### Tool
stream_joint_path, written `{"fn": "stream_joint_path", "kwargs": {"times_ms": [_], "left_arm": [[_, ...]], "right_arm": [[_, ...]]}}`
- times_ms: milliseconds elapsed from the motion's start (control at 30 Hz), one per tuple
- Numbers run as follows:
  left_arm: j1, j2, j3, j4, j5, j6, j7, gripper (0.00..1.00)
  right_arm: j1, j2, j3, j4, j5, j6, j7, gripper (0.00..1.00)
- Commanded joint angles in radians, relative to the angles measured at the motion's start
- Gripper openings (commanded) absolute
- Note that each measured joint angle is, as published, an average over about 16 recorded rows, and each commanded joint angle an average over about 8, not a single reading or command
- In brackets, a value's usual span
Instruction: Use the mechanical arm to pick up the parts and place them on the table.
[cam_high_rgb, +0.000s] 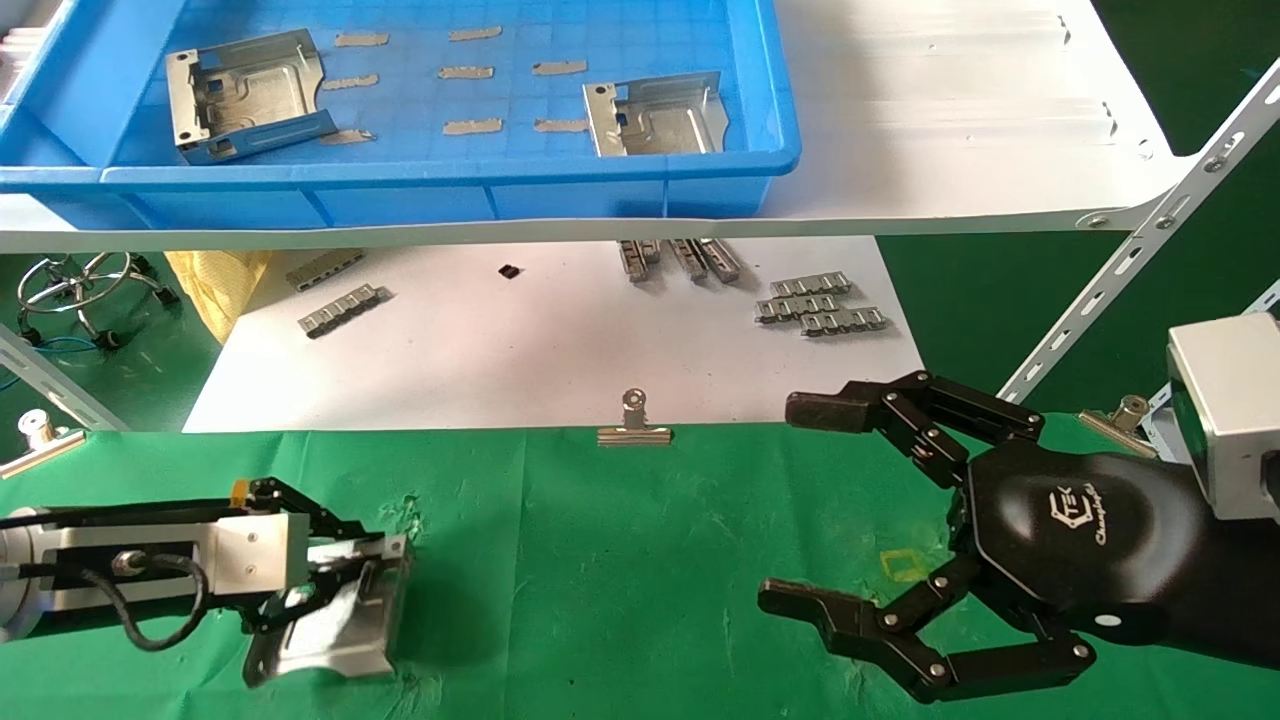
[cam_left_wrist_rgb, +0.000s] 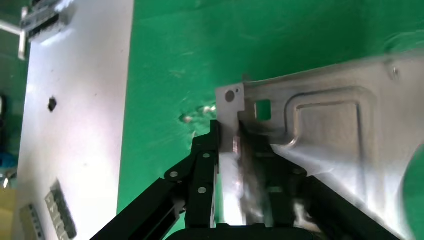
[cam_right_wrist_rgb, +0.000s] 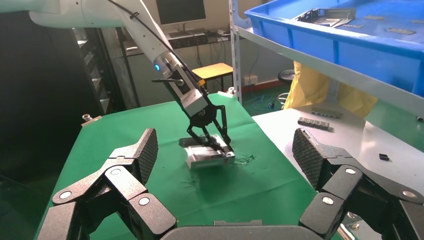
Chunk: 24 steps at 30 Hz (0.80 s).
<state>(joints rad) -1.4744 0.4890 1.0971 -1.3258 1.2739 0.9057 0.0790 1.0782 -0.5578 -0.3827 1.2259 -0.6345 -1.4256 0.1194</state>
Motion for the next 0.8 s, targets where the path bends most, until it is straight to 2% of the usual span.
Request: {"fn": "stream_joint_path", "kwargs": {"times_ms": [33, 233, 500, 600, 800], "left_arm": [[0.003, 0.000, 0.004, 0.000, 0.010, -0.009, -0.015, 1.00], [0.002, -0.001, 0.002, 0.003, -0.026, 0.020, -0.036, 1.00], [-0.045, 0.004, -0.003, 0.059, -0.115, 0.152, -0.149, 1.00], [-0.047, 0.005, -0.026, 0.096, -0.209, 0.200, -0.161, 1.00], [-0.009, 0.017, -0.083, 0.234, -0.460, 0.336, -0.116, 1.00]], "right_arm": [[0.000, 0.000, 0.000, 0.000, 0.000, 0.000, 0.000, 1.00], [0.000, 0.000, 0.000, 0.000, 0.000, 0.000, 0.000, 1.00], [0.000, 0.000, 0.000, 0.000, 0.000, 0.000, 0.000, 1.00], [0.000, 0.000, 0.000, 0.000, 0.000, 0.000, 0.000, 1.00], [0.000, 0.000, 0.000, 0.000, 0.000, 0.000, 0.000, 1.00]]}}
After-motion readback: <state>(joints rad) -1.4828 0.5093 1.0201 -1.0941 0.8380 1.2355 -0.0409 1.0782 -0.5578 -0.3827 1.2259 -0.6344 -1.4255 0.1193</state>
